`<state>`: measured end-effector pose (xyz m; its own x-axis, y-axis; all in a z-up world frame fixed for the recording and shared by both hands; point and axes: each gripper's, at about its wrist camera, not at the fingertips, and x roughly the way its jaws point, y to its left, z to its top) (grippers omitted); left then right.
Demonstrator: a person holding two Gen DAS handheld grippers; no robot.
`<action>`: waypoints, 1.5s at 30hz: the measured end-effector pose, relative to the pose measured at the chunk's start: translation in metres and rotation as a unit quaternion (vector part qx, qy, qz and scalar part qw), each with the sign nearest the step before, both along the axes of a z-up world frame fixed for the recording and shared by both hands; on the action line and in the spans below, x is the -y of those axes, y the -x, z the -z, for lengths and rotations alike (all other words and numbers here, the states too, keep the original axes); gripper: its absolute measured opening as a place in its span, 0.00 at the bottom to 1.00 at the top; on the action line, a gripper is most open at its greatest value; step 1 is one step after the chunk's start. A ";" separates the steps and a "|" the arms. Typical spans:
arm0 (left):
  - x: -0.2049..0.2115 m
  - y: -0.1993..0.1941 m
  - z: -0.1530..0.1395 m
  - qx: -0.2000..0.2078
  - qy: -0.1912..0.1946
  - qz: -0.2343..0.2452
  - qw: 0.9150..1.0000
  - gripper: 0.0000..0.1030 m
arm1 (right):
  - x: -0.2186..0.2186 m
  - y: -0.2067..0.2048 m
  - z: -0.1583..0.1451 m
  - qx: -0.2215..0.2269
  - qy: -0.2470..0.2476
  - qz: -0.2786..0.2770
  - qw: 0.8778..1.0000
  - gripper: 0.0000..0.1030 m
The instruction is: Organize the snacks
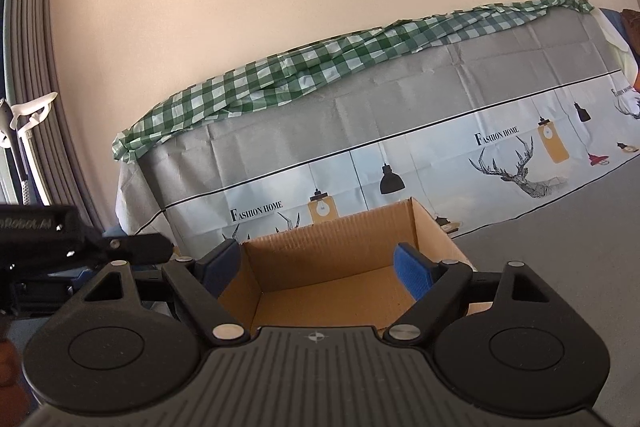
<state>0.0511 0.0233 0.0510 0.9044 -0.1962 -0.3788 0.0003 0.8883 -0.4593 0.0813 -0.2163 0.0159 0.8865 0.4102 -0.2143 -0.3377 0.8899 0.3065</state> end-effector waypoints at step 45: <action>-0.231 0.097 0.085 -0.032 0.181 -0.138 0.973 0.36 | -0.208 0.074 0.018 0.018 0.209 -0.266 0.941 0.46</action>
<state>-0.0455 0.2540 -0.0340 0.9184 -0.0806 -0.3875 -0.2543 0.6300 -0.7338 0.0070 -0.0083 -0.0020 0.5891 0.6843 -0.4298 -0.7730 0.6321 -0.0532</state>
